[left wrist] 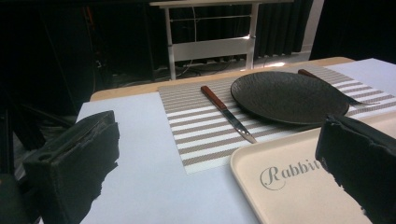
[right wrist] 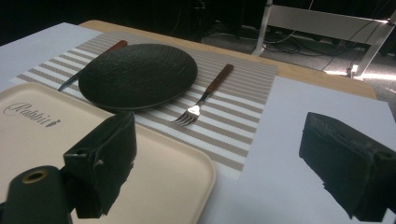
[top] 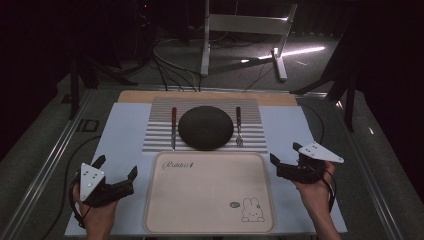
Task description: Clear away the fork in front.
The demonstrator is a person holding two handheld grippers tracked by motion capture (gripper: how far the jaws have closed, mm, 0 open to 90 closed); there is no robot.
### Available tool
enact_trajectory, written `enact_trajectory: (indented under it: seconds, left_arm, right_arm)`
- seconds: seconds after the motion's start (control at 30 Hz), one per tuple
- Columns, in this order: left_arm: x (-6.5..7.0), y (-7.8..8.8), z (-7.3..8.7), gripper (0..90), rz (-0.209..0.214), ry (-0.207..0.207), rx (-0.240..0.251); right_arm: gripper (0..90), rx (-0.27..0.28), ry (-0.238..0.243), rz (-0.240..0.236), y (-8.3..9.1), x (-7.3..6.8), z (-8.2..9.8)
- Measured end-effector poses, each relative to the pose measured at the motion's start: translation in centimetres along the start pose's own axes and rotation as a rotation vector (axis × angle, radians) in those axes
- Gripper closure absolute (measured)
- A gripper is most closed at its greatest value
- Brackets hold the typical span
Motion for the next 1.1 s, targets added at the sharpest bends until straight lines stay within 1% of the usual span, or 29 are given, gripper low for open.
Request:
enact_trajectory:
  seconds: [0.13, 0.43, 0.67, 0.77, 0.8, 0.87, 0.9, 1.1]
  left_arm:
    - [0.0, 0.0, 0.0, 0.3, -0.012, -0.001, -0.003]
    - [-0.1, 0.0, 0.0, 0.3, -0.013, 0.001, -0.004]
    - [-0.1, -0.1, 0.1, 0.3, -0.013, 0.001, -0.005]
    - [-0.1, -0.1, 0.1, 0.3, -0.014, -0.002, -0.007]
    - [-0.1, -0.1, 0.1, 0.3, -0.013, -0.002, -0.007]
    - [-0.1, -0.1, 0.1, 0.3, -0.013, -0.002, -0.007]
    - [-0.1, -0.1, 0.1, 0.3, -0.013, -0.002, -0.007]
    - [0.0, -0.1, 0.1, 0.3, -0.012, -0.003, -0.006]
  right_arm:
    - [11.3, -0.008, 0.002, -0.004, -0.5, -0.1, -0.8]
    - [11.3, -0.022, 0.000, -0.001, -1.6, 0.0, -2.1]
    - [11.2, -0.054, -0.001, 0.000, -3.1, -0.1, -3.2]
    - [11.3, -0.057, 0.001, 0.001, -3.4, -0.2, -3.6]
    - [11.2, -0.065, 0.001, 0.001, -3.8, -0.2, -4.1]
    - [11.2, -0.065, 0.001, 0.001, -3.8, -0.2, -4.1]
    - [11.3, -0.076, 0.003, 0.003, -4.3, -0.3, -4.7]
    - [11.3, -0.093, 0.006, 0.007, -5.1, -0.3, -5.5]
Point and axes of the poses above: each handheld gripper's, and its own axes: y roughly backward along the jaws, z roughly out of its underside, x roughly to its right, the point moved 4 cm from there along -y, roughly forward along the jaws, and after that the axes turned 7 degrees about -x, right-handed, at the moved point
